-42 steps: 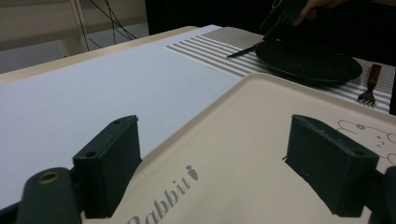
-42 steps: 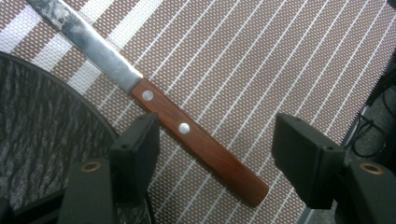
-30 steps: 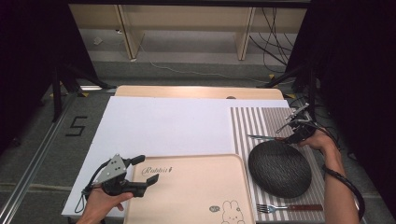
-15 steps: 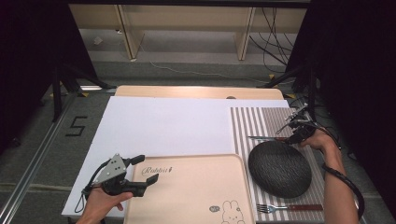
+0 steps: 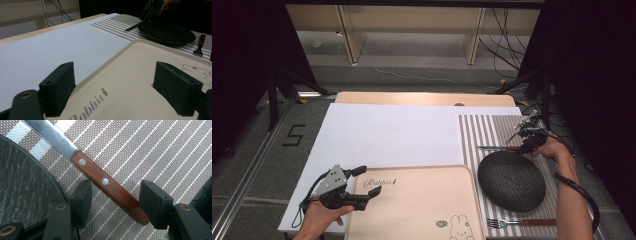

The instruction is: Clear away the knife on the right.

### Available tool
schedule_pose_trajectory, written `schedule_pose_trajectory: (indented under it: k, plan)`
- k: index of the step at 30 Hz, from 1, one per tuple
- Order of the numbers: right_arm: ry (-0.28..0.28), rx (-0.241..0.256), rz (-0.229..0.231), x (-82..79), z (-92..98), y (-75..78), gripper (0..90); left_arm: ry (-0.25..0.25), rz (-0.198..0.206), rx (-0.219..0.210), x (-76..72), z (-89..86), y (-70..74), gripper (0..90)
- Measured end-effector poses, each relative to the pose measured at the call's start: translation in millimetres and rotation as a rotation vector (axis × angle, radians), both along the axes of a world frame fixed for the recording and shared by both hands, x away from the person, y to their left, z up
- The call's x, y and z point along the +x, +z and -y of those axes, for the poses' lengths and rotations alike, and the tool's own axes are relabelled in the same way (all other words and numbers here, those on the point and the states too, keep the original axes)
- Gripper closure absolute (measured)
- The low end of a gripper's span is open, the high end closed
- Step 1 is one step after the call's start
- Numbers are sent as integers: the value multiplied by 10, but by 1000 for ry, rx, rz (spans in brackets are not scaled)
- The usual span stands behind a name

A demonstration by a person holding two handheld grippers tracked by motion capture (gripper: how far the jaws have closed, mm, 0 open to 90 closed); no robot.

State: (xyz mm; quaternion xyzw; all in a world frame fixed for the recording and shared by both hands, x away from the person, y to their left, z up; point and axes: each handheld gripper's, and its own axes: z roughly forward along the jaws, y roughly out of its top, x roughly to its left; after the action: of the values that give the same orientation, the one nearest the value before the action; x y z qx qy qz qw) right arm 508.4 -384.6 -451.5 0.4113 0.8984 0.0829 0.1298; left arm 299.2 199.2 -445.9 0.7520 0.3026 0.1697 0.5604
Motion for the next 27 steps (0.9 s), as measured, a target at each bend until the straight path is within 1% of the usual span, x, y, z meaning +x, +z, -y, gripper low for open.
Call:
schedule_pose_trajectory:
  k: [1,2,3,4,5,7,8,9,13,14,17,18,19,21,22,23,26,27]
  plan:
    - [0,0,0,0,0,0,444,0,-1,1,-1,1,0,171]
    - [9,-11,-6,4,-1,5,446,0,0,1,-1,1,0,171]
    - [1,-4,-12,7,-10,5,446,-1,0,2,0,-1,0,171]
    - [-1,-8,-17,19,-18,5,448,0,-1,2,1,-1,1,171]
    - [10,-17,-14,24,-15,5,449,0,-1,2,1,-3,1,171]
    - [4,-18,-21,19,-23,6,452,-1,1,5,3,-8,2,171]
    - [10,-14,-10,21,-22,-1,459,-1,1,6,4,-9,1,171]
    - [15,-12,-11,21,-21,1,467,-1,1,5,4,-7,1,171]
    - [15,-14,-27,9,-43,11,497,0,0,3,2,-5,1,171]
    - [25,-21,-23,16,-47,12,507,3,1,9,-1,-9,6,171]
    - [40,-24,-24,11,-61,11,533,4,0,8,-2,-12,6,171]
    - [63,-29,-12,18,-57,7,545,7,-2,6,-4,-11,4,171]
    - [75,-38,-25,15,-63,15,557,6,-1,8,-4,-12,5,171]
    - [71,-34,-32,2,-91,17,603,5,-1,9,-5,-11,1,171]
    - [71,-34,-32,2,-91,17,603,5,-1,9,-5,-11,1,171]
    - [79,-36,-34,-4,-99,17,629,0,-1,7,-2,-10,-4,171]
    - [93,-43,-34,-10,-110,18,642,2,2,8,-4,-11,0,171]
    - [106,-55,-29,-18,-125,18,653,5,1,9,-6,-11,2,171]
